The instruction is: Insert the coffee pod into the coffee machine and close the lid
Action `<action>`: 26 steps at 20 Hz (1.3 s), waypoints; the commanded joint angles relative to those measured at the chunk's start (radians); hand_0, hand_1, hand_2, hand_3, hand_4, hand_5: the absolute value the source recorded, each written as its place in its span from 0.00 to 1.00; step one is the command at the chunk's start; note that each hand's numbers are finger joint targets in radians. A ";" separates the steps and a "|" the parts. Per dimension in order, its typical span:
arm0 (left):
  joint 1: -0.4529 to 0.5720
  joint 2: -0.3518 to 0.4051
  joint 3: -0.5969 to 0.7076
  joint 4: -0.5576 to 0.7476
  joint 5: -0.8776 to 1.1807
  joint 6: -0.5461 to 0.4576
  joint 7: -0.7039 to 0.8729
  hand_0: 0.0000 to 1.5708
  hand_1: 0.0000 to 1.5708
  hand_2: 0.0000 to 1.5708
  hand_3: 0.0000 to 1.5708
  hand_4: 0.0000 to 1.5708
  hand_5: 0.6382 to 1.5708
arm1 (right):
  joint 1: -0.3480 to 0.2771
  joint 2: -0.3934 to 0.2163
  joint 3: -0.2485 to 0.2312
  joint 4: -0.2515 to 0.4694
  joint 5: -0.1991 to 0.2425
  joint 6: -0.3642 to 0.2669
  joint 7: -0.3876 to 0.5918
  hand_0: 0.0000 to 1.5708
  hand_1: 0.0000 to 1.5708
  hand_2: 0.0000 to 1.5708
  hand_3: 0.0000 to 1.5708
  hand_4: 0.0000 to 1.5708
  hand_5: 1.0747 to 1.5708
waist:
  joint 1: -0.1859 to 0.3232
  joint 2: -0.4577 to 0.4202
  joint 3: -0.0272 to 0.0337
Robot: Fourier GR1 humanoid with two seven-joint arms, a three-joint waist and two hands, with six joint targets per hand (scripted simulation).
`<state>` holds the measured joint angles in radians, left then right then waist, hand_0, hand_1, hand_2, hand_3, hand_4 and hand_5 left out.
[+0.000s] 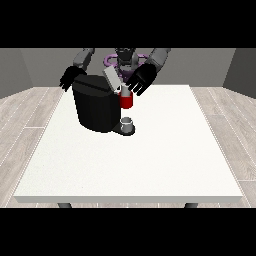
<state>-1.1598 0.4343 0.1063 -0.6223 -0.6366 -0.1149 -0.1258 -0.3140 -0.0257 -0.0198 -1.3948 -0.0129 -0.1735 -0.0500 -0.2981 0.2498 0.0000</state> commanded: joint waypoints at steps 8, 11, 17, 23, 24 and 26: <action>-0.032 -0.014 -0.012 0.006 -0.025 -0.021 0.022 0.75 0.75 0.80 0.75 0.31 1.00 | -0.063 -0.049 -0.057 0.019 -0.035 0.024 0.023 0.00 0.00 0.00 0.00 0.31 1.00 | 0.012 0.022 0.0003; 0.025 -0.034 -0.002 0.012 -0.014 -0.009 -0.003 0.79 0.79 0.81 0.76 0.31 1.00 | 0.006 -0.020 -0.036 0.005 -0.031 0.012 0.016 0.00 0.00 0.00 0.00 0.28 1.00 | 0.019 -0.012 0.0001; 0.004 -0.020 0.002 0.019 -0.015 -0.048 0.010 0.76 0.76 0.79 0.73 0.30 1.00 | -0.027 -0.041 -0.063 0.017 -0.034 0.013 -0.002 0.00 0.00 0.00 0.00 0.28 1.00 | 0.026 0.015 0.0003; -0.015 -0.011 -0.006 -0.001 -0.037 -0.030 -0.011 0.72 0.72 0.74 0.64 0.29 1.00 | -0.022 -0.006 -0.046 0.039 -0.014 -0.020 -0.036 0.00 0.00 0.00 0.00 0.26 1.00 | 0.033 0.031 0.0002; 0.019 -0.040 -0.027 0.001 -0.059 -0.008 0.019 0.71 0.71 0.74 0.63 0.28 1.00 | -0.015 -0.026 -0.063 0.033 -0.044 0.008 0.003 0.00 0.00 0.00 0.00 0.27 1.00 | 0.028 -0.008 0.0002; -0.007 0.019 -0.005 0.004 -0.044 -0.044 -0.036 0.69 0.69 0.72 0.61 0.26 1.00 | -0.036 -0.017 -0.066 0.030 -0.030 -0.023 -0.009 0.00 0.00 0.00 0.00 0.23 1.00 | 0.036 0.033 0.0001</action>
<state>-1.1688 0.4370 0.1058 -0.6194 -0.6705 -0.1526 -0.1345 -0.3311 -0.0445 -0.0677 -1.3717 -0.0403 -0.1729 -0.0640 -0.2752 0.2695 0.0013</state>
